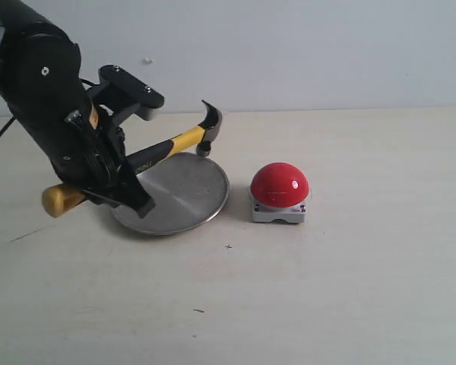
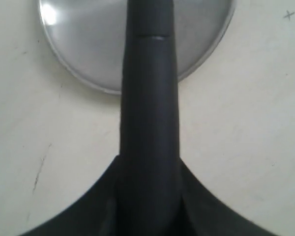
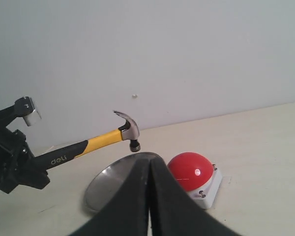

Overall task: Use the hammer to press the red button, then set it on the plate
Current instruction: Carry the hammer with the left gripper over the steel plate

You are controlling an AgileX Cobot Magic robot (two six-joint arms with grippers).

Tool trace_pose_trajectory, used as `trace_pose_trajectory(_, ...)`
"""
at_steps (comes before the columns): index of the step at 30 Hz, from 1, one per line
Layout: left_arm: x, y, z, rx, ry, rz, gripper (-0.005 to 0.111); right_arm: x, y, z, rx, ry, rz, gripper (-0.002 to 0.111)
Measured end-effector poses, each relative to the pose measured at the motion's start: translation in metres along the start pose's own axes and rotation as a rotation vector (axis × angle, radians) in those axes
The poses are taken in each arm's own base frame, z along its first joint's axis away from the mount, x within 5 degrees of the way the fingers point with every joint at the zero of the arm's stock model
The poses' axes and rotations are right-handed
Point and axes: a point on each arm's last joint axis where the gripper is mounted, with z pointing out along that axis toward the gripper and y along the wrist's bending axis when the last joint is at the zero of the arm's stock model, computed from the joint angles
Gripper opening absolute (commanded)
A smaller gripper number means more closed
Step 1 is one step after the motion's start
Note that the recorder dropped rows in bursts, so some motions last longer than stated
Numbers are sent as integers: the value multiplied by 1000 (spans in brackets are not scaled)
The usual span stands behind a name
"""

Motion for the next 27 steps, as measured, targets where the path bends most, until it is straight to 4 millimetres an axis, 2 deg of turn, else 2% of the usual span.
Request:
trace_pose_trajectory(6, -19, -40, -12, 51, -182, 8, 0, 0, 0, 0, 0, 0, 0, 0)
trace_pose_trajectory(10, -20, -62, -24, 74, -296, 8, 0, 0, 0, 0, 0, 0, 0, 0)
trace_pose_trajectory(16, -4, -70, -26, 142, -454, -66, 0, 0, 0, 0, 0, 0, 0, 0)
trace_pose_trajectory(21, 11, -75, -8, 158, -419, -70, 0, 0, 0, 0, 0, 0, 0, 0)
trace_pose_trajectory(27, 10, -78, -2, 170, -426, -76, 0, 0, 0, 0, 0, 0, 0, 0)
